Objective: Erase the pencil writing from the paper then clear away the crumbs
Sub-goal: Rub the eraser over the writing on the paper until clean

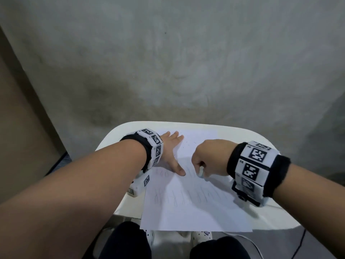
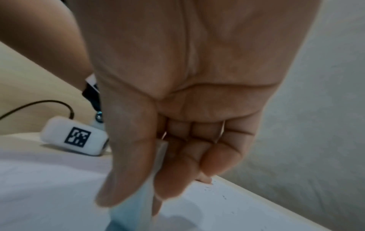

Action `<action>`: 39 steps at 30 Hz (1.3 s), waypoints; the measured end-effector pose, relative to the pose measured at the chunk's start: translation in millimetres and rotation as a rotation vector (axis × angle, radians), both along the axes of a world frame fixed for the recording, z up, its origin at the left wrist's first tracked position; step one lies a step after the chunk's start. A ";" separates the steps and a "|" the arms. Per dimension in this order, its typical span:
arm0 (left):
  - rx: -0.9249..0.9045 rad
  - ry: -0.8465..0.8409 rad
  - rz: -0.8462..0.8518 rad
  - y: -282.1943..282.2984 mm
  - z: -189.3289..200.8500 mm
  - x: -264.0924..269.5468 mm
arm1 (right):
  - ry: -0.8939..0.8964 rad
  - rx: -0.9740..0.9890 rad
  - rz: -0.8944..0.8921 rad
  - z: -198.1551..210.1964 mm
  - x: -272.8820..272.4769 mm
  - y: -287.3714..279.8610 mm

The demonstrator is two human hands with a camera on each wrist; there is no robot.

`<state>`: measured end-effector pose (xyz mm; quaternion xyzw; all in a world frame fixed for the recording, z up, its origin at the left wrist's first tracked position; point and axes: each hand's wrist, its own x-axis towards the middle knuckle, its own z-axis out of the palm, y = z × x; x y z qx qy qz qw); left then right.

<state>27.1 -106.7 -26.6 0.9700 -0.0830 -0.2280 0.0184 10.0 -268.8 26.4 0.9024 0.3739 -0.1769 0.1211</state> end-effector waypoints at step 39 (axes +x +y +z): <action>-0.014 0.029 -0.019 0.9 1.8 3.3 | -0.038 0.161 0.022 -9.8 8.3 17.9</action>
